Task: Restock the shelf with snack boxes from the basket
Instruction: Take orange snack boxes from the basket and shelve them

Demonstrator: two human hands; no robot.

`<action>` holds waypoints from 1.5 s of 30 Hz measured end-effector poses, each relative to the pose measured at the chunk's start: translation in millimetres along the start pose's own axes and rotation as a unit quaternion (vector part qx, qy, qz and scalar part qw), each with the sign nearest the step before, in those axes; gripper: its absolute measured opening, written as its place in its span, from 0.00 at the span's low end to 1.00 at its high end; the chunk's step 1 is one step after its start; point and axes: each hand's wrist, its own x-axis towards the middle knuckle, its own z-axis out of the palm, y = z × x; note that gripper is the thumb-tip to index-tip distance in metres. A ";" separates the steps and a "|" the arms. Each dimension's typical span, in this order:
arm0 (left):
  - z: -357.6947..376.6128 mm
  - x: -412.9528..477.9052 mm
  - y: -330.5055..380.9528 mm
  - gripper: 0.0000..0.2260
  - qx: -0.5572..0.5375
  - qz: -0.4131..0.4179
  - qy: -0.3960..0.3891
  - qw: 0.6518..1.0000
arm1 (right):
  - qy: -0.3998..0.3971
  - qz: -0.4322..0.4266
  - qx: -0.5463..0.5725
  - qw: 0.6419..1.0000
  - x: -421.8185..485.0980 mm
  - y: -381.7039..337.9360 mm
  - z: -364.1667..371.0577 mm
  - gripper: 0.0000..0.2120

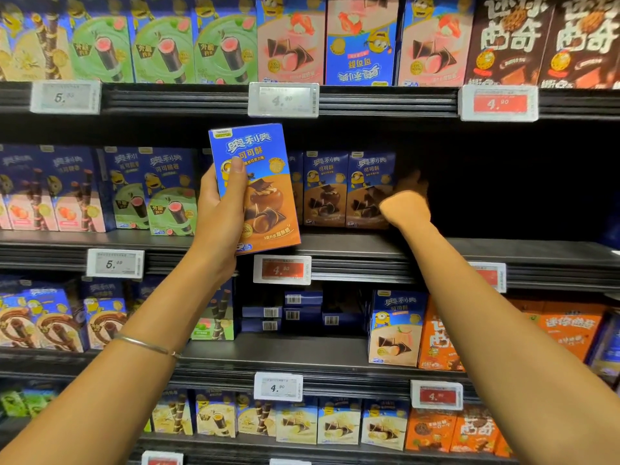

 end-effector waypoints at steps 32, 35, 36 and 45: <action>-52.6 0.8 12.2 0.20 0.085 0.114 0.076 0.987 | -0.194 -0.131 0.406 0.883 -136.6 -62.1 -38.3 0.15; -72.1 6.5 9.5 0.20 0.095 0.108 0.097 0.985 | -0.112 -0.105 0.372 0.915 -104.7 -58.4 -23.5 0.17; -74.9 6.1 8.8 0.20 0.098 0.105 0.098 0.985 | -0.090 -0.096 0.346 0.929 -94.9 -60.0 -16.9 0.18; -71.1 -0.6 11.6 0.17 0.091 0.086 0.084 0.989 | -0.081 -0.079 0.205 0.972 -68.6 -92.6 45.5 0.13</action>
